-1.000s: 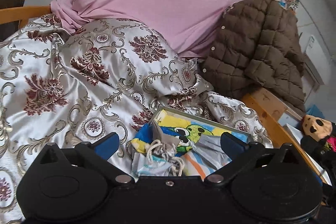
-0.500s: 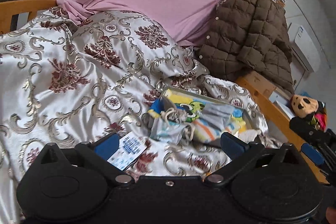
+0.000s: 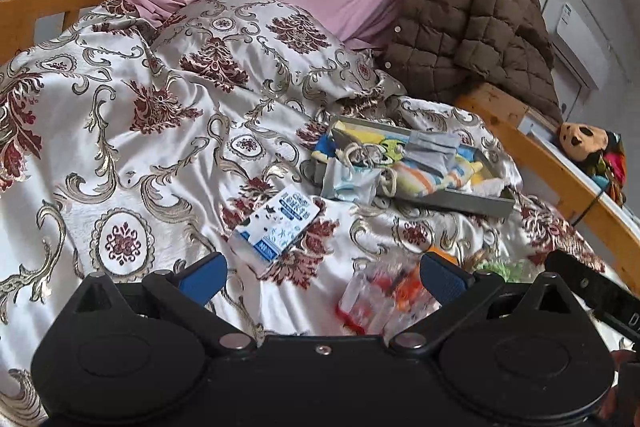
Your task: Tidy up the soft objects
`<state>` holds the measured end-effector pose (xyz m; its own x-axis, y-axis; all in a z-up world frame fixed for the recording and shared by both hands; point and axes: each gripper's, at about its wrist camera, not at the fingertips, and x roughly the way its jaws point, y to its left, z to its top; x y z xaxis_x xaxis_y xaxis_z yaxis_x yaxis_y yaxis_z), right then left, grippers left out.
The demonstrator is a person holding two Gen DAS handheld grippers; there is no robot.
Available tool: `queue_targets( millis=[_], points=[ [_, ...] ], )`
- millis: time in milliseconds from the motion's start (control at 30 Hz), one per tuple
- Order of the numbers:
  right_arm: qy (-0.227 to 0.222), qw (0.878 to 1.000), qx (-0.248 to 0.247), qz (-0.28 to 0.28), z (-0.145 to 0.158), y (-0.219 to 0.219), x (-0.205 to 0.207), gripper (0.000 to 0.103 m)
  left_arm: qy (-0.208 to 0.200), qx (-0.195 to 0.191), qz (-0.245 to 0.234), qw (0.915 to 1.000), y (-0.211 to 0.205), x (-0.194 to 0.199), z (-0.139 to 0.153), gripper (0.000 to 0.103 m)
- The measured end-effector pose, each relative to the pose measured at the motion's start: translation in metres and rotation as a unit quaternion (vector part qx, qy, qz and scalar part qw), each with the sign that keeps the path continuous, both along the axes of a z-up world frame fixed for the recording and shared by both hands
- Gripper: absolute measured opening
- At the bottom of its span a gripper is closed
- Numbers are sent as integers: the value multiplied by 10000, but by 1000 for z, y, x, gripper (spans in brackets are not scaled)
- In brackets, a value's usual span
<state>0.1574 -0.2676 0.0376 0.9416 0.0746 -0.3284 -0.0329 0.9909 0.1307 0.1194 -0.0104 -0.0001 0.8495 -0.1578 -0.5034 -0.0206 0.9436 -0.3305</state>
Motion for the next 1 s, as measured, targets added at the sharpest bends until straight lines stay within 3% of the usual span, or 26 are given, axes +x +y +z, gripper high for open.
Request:
queue_targets(
  millis=[433,1000],
  points=[
    [612,9970,-295,-374,-21,12,-39,102,370,76,-26,9993,7,-20,-25,102],
    [1339,9885,-481,-512,-47,20,-43,102,847,569,-152,9947,-2,-13,-43,102]
  ],
)
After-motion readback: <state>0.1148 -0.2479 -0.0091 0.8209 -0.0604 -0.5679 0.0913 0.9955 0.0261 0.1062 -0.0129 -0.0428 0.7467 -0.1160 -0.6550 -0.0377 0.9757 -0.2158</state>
